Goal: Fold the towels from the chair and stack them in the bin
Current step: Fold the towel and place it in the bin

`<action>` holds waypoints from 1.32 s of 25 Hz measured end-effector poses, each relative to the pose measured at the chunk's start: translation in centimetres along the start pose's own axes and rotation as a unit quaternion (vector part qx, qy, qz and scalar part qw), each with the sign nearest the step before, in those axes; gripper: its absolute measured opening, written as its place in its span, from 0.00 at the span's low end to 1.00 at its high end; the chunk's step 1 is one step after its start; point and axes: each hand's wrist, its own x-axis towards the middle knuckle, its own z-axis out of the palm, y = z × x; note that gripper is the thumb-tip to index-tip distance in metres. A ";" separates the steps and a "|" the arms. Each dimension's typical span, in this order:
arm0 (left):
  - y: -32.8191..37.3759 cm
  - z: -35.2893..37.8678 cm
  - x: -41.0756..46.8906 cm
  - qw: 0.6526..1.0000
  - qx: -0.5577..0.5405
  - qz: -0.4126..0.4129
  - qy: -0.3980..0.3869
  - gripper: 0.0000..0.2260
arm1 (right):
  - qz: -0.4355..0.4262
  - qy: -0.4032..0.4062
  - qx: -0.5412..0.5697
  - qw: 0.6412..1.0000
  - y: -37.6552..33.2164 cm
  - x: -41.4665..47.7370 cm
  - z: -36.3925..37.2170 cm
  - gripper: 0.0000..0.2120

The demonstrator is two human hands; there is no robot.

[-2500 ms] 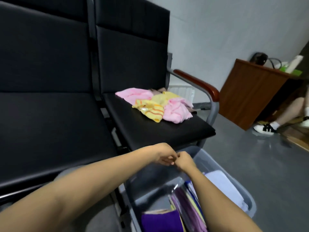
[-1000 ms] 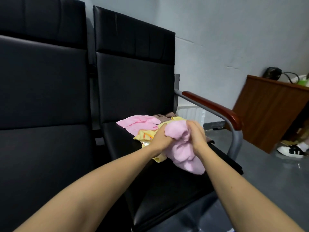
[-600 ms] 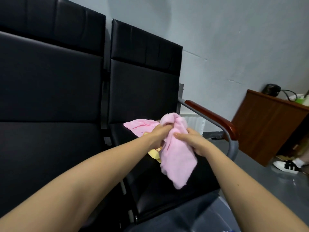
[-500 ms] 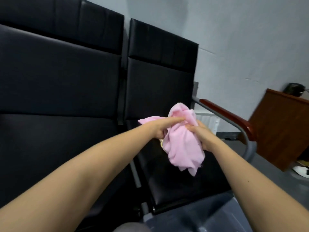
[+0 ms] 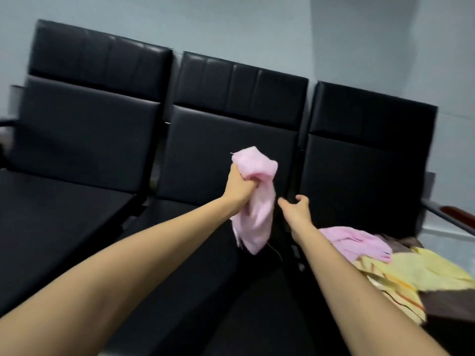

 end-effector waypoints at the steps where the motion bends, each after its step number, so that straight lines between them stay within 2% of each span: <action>1: -0.7 -1.8 0.4 0.990 0.137 -0.013 0.002 0.29 | -0.003 -0.012 -0.040 0.999 -0.1 -0.4 2.3 0.29; 3: -2.9 -4.4 -0.1 0.923 0.379 -0.069 -0.010 0.25 | -0.025 -0.071 -0.098 0.992 0.4 -2.0 5.6 0.31; 4: -4.1 -5.3 -0.6 0.903 0.421 -0.067 -0.039 0.18 | -0.047 -0.097 -0.128 0.986 1.0 -3.1 6.6 0.33; 5: -5.3 -6.0 -1.4 0.910 0.401 -0.055 -0.084 0.09 | -0.070 -0.118 -0.151 0.979 2.0 -3.9 7.5 0.35; 6: -6.6 -6.4 -2.4 0.925 0.351 -0.036 -0.138 0.07 | -0.092 -0.142 -0.173 0.970 3.4 -4.7 8.1 0.36; 8: -9.2 -6.7 -4.6 0.948 0.239 -0.023 -0.206 0.12 | -0.135 -0.206 -0.275 0.930 6.4 -5.5 8.6 0.38; 10: -11.5 -6.6 -6.4 0.968 0.154 -0.036 -0.193 0.10 | -0.138 -0.230 -0.376 0.887 8.1 -4.5 8.1 0.36; 11: -12.3 -6.1 -6.8 0.972 0.145 -0.033 -0.180 0.09 | -0.122 -0.222 -0.384 0.888 8.4 -3.7 7.8 0.31; 13: -13.1 -5.9 -6.9 0.963 0.216 -0.040 -0.153 0.07 | -0.107 -0.217 -0.399 0.885 9.1 -3.4 7.7 0.20; 14: -13.2 -6.4 -6.3 0.940 0.300 -0.036 -0.158 0.06 | -0.110 -0.229 -0.438 0.862 9.6 -3.5 7.8 0.19; 16: -13.4 -8.0 -5.5 0.837 0.496 -0.032 -0.228 0.16 | -0.109 -0.239 -0.482 0.836 10.1 -3.9 8.6 0.19; 17: -13.4 -8.8 -5.3 0.806 0.532 -0.022 -0.256 0.17 | -0.118 -0.217 -0.466 0.849 9.9 -3.8 9.0 0.16; 18: -13.4 -9.3 -5.1 0.816 0.516 0.000 -0.261 0.13 | -0.125 -0.186 -0.412 0.883 9.5 -3.7 9.3 0.13; 19: -13.0 -9.7 -5.1 0.850 0.464 0.024 -0.250 0.04 | -0.130 -0.150 -0.328 0.924 8.8 -3.6 9.4 0.13; 21: -11.5 -10.0 -4.8 0.917 0.350 0.053 -0.185 0.06 | -0.117 -0.091 -0.126 0.981 6.9 -3.3 9.5 0.15; 23: -9.3 -10.2 -3.9 0.951 0.275 0.056 -0.126 0.07 | -0.061 -0.071 0.048 0.994 4.3 -3.2 9.6 0.14; 24: -8.2 -10.5 -3.6 0.954 0.268 0.066 -0.118 0.08 | -0.029 -0.075 0.094 0.992 3.0 -3.4 9.5 0.12; 26: -6.8 -11.1 -3.4 0.932 0.323 0.100 -0.129 0.07 | 0.002 -0.093 0.090 0.992 0.6 -3.7 9.4 0.10; 28: -6.9 -12.0 -2.9 0.900 0.392 0.111 -0.155 0.11 | -0.010 -0.116 0.062 0.991 -0.8 -4.0 9.3 0.10; 30: -8.2 -13.6 -2.4 0.876 0.435 0.009 -0.208 0.09 | 0.031 -0.131 0.057 0.989 -1.6 -4.3 8.8 0.08; 31: -9.7 -14.7 -2.0 0.846 0.485 -0.039 -0.220 0.07 | 0.065 -0.120 0.056 0.989 -1.8 -4.2 8.2 0.08; 32: -11.2 -15.8 -1.7 0.804 0.548 -0.053 -0.224 0.04 | 0.079 -0.102 0.068 0.989 -2.0 -4.0 7.4 0.08; 33: -12.1 -16.7 -1.5 0.788 0.580 -0.050 -0.197 0.02 | 0.050 -0.082 0.081 0.992 -1.9 -3.7 6.6 0.06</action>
